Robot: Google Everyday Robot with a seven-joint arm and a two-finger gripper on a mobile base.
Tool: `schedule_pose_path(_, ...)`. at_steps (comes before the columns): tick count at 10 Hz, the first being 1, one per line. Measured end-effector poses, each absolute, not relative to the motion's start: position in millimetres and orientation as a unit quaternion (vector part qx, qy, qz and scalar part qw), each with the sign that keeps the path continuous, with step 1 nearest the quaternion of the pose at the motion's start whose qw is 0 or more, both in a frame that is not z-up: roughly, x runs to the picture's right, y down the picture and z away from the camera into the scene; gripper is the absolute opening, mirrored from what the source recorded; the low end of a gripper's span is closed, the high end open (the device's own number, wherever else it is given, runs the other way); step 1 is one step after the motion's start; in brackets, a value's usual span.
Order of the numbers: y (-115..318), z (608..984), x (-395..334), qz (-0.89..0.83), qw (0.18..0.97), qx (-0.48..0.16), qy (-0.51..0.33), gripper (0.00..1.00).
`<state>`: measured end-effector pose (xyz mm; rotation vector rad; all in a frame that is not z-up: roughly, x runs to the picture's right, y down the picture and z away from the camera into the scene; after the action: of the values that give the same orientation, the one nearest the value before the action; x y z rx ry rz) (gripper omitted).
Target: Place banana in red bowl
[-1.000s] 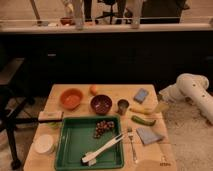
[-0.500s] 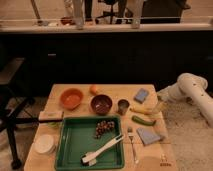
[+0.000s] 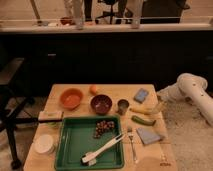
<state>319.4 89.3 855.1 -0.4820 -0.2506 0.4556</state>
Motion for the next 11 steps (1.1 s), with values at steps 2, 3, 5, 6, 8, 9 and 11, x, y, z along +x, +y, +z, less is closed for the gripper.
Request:
schedule_pose_path(2, 95.2, 861.1, 315.7, 0.227, 0.937, -0.234, -0.125, 0.8)
schedule_pose_path(3, 97.6, 865.3, 312.8, 0.229, 0.935, -0.236, -0.129, 0.8)
schedule_pose_path(5, 104.5, 872.0, 313.0, 0.235, 0.931, -0.242, -0.135, 0.8)
schedule_pose_path(6, 108.0, 874.7, 313.9, 0.237, 0.93, -0.246, -0.136, 0.8)
schedule_pose_path(8, 117.2, 882.8, 312.6, 0.237, 0.927, -0.257, -0.137, 0.8)
schedule_pose_path(9, 125.0, 889.5, 310.1, 0.234, 0.926, -0.265, -0.134, 0.8)
schedule_pose_path(11, 134.1, 899.3, 303.0, 0.225, 0.925, -0.277, -0.13, 0.8)
